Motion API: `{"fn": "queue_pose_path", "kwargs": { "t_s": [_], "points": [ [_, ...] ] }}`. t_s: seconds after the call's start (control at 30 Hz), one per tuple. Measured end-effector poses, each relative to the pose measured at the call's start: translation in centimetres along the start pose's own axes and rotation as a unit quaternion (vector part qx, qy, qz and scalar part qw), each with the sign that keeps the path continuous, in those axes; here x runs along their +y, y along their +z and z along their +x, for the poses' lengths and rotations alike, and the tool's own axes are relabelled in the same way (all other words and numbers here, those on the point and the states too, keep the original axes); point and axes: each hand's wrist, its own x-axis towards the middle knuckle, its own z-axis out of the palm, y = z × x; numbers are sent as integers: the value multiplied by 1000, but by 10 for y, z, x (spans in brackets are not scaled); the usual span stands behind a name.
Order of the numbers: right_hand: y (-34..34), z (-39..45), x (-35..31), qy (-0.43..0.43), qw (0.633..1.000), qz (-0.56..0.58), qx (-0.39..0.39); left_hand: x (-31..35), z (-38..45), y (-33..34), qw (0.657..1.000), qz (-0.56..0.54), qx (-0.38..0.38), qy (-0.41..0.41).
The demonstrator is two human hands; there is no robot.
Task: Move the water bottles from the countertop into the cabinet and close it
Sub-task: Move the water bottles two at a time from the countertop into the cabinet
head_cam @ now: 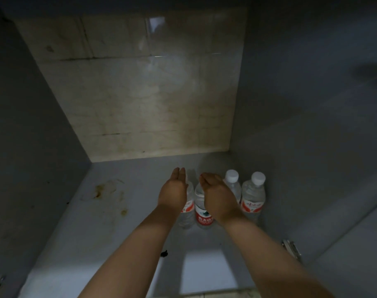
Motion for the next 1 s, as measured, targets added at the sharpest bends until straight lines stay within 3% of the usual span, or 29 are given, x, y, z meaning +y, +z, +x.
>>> {"fn": "queue_pose_path", "kwargs": {
  "t_s": [0.07,0.17,0.27,0.4,0.53,0.63,0.9,1.0],
  "points": [
    [-3,1,1,18,999,7,-51,0,0,-3,1000,-8,-23,3],
    [-8,4,0,28,998,-1,-56,2,-5,-9,998,-6,-67,13],
    [-18,3,-9,49,992,-34,-108,0,-19,-18,997,8,-82,6],
    [-34,1,-23,67,982,-61,-166,-11,-56,-32,991,94,-97,-4],
    [-59,-10,-57,109,973,-74,-189,-22,-107,-59,991,54,-111,-59],
    [-84,-35,-102,79,963,-81,-245,-26,-158,-84,986,17,-124,-112],
    [-192,-129,-221,18,939,-77,-335,-39,-316,-217,949,-4,-199,-244],
    [-240,-142,-271,1,942,-65,-330,-40,-360,-287,942,-3,-196,-273]
  ]
}}
